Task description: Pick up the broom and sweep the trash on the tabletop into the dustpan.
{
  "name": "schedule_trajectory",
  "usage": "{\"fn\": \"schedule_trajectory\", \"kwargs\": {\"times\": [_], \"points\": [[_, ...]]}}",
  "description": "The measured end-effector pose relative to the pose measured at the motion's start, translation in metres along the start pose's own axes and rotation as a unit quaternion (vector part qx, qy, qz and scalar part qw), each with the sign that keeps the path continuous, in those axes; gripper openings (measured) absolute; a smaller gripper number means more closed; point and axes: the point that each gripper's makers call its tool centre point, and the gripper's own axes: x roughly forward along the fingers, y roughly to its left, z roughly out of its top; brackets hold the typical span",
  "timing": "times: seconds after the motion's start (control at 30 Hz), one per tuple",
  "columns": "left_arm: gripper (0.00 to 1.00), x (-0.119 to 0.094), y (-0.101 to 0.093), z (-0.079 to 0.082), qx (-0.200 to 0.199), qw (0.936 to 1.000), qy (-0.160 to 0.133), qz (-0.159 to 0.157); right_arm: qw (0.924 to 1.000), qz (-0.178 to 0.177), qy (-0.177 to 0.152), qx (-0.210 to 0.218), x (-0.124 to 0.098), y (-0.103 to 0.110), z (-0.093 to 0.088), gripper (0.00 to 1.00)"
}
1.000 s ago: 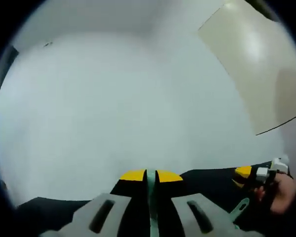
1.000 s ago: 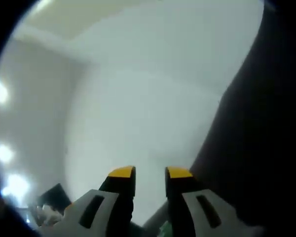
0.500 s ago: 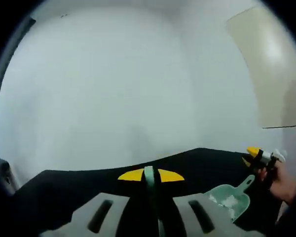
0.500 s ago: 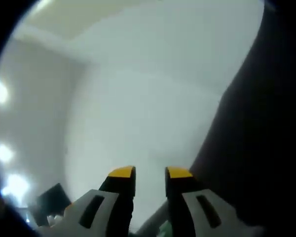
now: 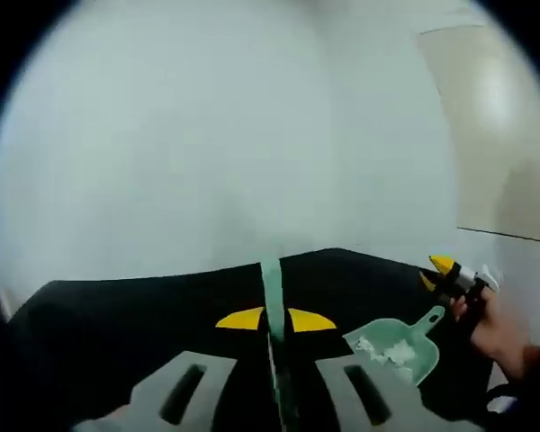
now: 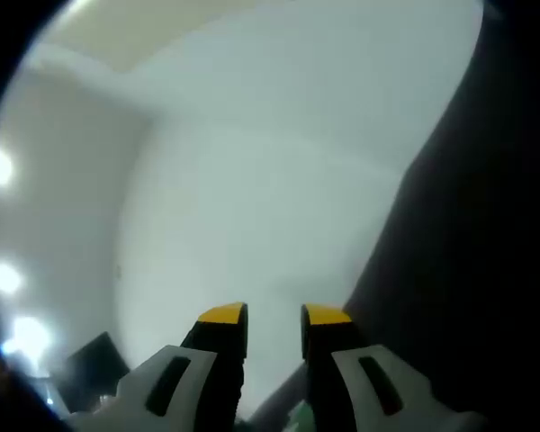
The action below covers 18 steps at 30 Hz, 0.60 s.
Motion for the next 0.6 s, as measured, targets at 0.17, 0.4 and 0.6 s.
{"fn": "schedule_trajectory", "kwargs": {"times": [0.17, 0.4, 0.6], "points": [[0.04, -0.007, -0.002, 0.01, -0.011, 0.9997, -0.022, 0.005, 1.0, 0.0, 0.002, 0.0, 0.001, -0.002, 0.001, 0.25], [0.04, -0.023, -0.019, 0.029, 0.022, 0.9937, -0.085, 0.07, 1.0, 0.0, 0.001, -0.002, 0.002, -0.003, 0.002, 0.25], [0.04, -0.002, -0.05, 0.017, 0.055, 0.9868, -0.108, 0.108, 1.0, 0.005, -0.003, 0.002, 0.0, -0.001, 0.004, 0.25]]}}
